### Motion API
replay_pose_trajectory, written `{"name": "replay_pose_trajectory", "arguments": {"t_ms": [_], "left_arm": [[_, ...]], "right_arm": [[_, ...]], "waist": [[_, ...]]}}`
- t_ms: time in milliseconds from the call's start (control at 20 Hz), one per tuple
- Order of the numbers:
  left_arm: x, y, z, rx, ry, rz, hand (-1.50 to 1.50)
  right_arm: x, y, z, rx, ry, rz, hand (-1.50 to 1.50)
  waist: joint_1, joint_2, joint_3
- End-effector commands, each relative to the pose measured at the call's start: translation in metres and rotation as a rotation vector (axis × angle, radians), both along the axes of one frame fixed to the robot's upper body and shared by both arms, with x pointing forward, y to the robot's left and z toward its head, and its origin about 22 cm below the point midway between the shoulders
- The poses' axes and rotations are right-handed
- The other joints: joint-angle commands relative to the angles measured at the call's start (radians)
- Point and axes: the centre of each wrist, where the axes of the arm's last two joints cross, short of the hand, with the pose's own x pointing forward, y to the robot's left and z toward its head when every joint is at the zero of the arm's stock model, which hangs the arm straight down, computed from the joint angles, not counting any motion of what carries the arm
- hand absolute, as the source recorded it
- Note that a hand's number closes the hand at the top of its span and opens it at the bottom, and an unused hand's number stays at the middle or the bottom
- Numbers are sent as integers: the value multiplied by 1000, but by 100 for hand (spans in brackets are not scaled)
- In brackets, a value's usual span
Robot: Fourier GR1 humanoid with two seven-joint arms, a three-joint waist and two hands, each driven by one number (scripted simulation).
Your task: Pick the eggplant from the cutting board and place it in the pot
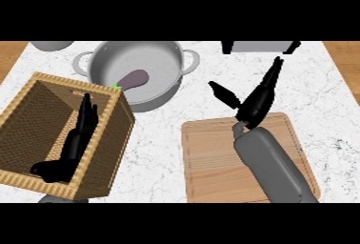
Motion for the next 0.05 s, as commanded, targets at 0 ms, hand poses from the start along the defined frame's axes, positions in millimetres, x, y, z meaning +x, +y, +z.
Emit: {"name": "replay_pose_trajectory", "arguments": {"t_ms": [0], "left_arm": [[-21,7,-11,-16,30,5,0]], "right_arm": [[-22,-29,-8,14,-26,-65,-150]], "waist": [[-2,-2,-1]]}}
